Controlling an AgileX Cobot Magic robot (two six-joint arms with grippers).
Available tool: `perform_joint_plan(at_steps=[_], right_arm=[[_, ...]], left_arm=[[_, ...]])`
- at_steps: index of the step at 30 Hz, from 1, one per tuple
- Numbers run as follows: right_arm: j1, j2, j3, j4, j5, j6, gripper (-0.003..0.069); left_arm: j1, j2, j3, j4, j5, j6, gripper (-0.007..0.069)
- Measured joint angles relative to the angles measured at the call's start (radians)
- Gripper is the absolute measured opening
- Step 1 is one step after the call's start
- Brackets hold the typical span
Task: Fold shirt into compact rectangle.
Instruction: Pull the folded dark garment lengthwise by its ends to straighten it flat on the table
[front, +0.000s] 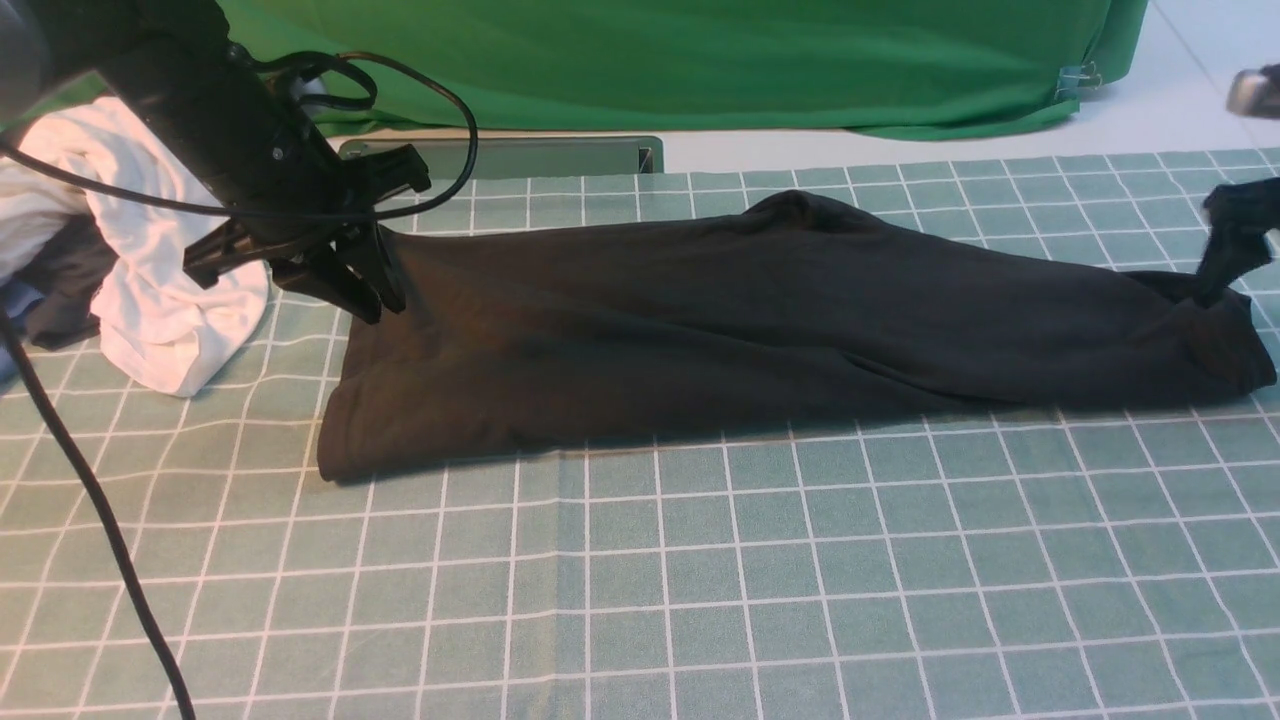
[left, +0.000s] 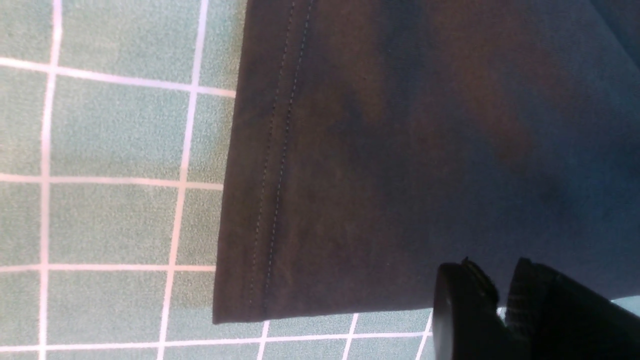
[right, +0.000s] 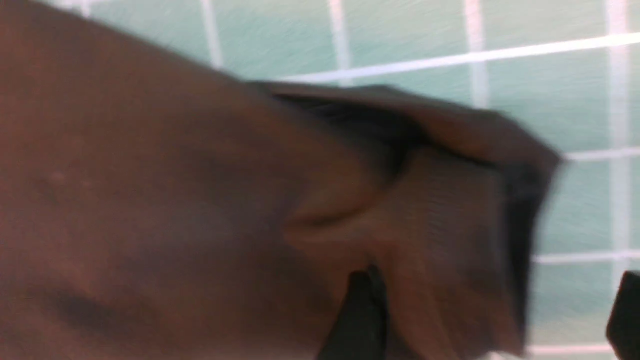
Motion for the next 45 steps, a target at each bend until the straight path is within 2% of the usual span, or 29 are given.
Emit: perform_joint_plan(at_steps=[8,14,16,18,20,21,22,24,27,33,38,45], right_arm=[[0.014,0.097,0.002,-0.09,-0.053,0.002,0.0598],[0.014,0.097,0.002,-0.095,-0.056,0.015,0.0587],[0.014,0.098,0.002,-0.083,-0.055,0.014,0.0535],[0.014,0.098,0.002,-0.064,-0.053,-0.005,0.0439],[0.014,0.099,0.002,-0.044,-0.049,-0.036,0.0258],[0.014,0.099,0.002,-0.042,-0.049,-0.038,0.0237],[0.014,0.099,0.002,-0.035,-0.047,-0.052,0.013],[0.012,0.095,0.002,-0.025,-0.037,-0.062,0.0073],[0.001,0.093,0.002,-0.016,-0.014,-0.063,0.007],[-0.019,0.084,0.002,0.0,0.001,-0.063,0.007],[-0.019,0.08,0.002,0.001,0.001,-0.062,0.007],[-0.019,0.079,0.002,0.001,0.003,-0.061,0.007]], left_arm=[[0.0,0.0,0.0,0.004,0.0,-0.016,0.0267],[0.0,0.0,0.0,0.006,0.0,-0.017,0.0293],[0.0,0.0,0.0,0.011,0.0,-0.017,0.0295],[0.0,0.0,0.0,0.011,0.003,-0.017,0.0295],[0.0,0.0,0.0,0.002,0.009,-0.018,0.0295],[0.0,0.0,0.0,0.002,0.009,-0.018,0.0295],[0.0,-0.002,0.0,-0.003,0.009,-0.019,0.03],[0.0,-0.018,0.011,-0.006,0.01,-0.029,0.0304],[0.0,-0.067,0.07,-0.011,0.005,-0.035,0.0304],[0.0,-0.203,0.336,0.031,-0.019,-0.058,0.0304],[0.0,-0.206,0.511,0.046,-0.235,-0.103,0.0304],[0.0,-0.145,0.539,0.082,-0.417,-0.173,0.0304]])
